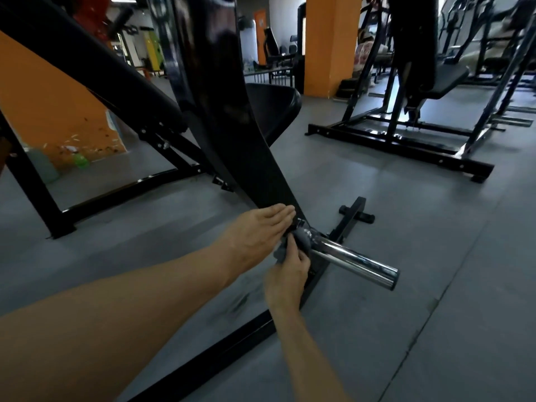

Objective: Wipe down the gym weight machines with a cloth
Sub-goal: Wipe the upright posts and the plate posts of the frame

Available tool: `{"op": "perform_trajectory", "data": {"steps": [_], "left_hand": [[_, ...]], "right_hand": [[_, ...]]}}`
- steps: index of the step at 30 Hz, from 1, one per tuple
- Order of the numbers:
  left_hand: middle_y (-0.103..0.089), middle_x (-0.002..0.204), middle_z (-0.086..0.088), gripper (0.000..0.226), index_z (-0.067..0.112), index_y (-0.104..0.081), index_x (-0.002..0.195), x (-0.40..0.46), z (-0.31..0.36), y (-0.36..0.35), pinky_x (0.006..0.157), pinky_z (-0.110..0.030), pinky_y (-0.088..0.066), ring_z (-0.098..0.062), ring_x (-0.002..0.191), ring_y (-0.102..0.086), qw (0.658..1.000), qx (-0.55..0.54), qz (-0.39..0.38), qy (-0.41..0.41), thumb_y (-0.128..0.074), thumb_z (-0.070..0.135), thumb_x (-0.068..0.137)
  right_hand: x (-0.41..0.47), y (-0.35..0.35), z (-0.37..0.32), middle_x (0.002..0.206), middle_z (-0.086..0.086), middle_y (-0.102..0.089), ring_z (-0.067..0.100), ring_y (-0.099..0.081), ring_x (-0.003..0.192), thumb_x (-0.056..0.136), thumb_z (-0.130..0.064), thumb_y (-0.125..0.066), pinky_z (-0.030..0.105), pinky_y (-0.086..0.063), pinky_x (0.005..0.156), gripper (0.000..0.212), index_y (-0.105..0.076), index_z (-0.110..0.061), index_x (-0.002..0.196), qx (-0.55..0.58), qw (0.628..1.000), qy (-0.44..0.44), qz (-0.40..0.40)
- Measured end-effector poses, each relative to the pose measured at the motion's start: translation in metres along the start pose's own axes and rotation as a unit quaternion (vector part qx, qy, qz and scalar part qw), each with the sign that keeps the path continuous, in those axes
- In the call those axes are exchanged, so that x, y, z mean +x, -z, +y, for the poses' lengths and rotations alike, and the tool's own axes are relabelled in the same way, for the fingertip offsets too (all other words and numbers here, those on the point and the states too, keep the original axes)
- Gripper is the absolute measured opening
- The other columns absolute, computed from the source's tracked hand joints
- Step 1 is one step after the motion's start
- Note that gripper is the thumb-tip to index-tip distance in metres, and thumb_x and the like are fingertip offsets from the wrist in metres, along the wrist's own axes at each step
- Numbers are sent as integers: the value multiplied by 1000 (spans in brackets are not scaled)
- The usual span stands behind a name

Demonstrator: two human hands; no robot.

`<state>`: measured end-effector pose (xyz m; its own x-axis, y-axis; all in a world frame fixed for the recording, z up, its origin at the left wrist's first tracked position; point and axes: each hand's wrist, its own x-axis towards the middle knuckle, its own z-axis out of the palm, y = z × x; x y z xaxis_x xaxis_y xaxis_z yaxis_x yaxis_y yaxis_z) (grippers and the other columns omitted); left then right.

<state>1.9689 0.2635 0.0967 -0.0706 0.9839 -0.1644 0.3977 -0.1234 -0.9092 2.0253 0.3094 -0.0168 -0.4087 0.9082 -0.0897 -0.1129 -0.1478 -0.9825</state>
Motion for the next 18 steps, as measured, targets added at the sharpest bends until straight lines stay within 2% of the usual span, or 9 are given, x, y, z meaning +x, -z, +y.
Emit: {"op": "perform_trajectory", "data": {"steps": [1, 3, 4, 8, 12, 15, 18], "left_hand": [[14, 167, -19, 65, -4, 8, 157, -5, -4, 1, 121, -45, 15, -31, 155, 13, 1000, 5, 5, 1, -24, 24, 109], [12, 167, -21, 64, -5, 7, 157, -21, -14, 5, 119, -49, 17, -33, 155, 12, 999, 23, 20, 10, -24, 24, 108], [11, 167, -22, 65, -5, 6, 157, -27, -18, 5, 119, -50, 17, -35, 155, 11, 999, 28, 35, 16, -24, 23, 107], [10, 165, -29, 65, -11, 8, 155, -60, -36, 14, 121, -53, 14, -44, 153, 11, 996, 21, 71, 56, -16, 19, 102], [7, 165, -30, 62, -11, 2, 156, -94, -85, 25, 120, -54, 16, -45, 153, 10, 979, 24, 167, 116, -11, 17, 102], [2, 166, -28, 65, -9, -5, 157, -109, -111, 39, 125, -52, 6, -43, 154, 7, 966, -24, 222, 128, -3, 17, 97], [-12, 164, -26, 66, -8, -18, 156, -128, -142, 51, 127, -49, -8, -41, 154, -7, 946, -49, 273, 168, -5, 18, 96]], "right_hand": [[-6, 3, -4, 138, 5, -51, 0, -54, 93, 100, 6, -47, -1, -41, 85, 55, -49, -22, 147, -23, 1000, -4, -1], [-21, 3, -29, 130, 1, -64, 9, -62, 107, 98, 4, -47, 26, -51, 101, 49, -62, -33, 126, -18, 997, -51, -49], [-23, 1, -38, 125, 0, -67, 13, -64, 111, 98, 2, -48, 36, -53, 101, 46, -65, -34, 120, 6, 996, -75, -49], [-38, 7, -84, 105, 10, -73, 26, -69, 101, 100, 0, -55, 38, -58, 90, 21, -71, -8, 110, 149, 984, -100, -8], [-64, 13, -144, 103, 10, -71, 22, -68, 93, 100, -8, -60, 31, -55, 76, 16, -68, -7, 114, 171, 982, -80, 22], [-77, 15, -173, 107, 12, -72, 28, -70, 99, 97, -15, -67, 46, -57, 91, 16, -68, -8, 111, 200, 977, -64, 33], [-94, 3, -219, 104, 8, -74, 27, -71, 97, 93, -23, -73, 48, -58, 92, 18, -70, -12, 107, 197, 979, -8, 49]]}}
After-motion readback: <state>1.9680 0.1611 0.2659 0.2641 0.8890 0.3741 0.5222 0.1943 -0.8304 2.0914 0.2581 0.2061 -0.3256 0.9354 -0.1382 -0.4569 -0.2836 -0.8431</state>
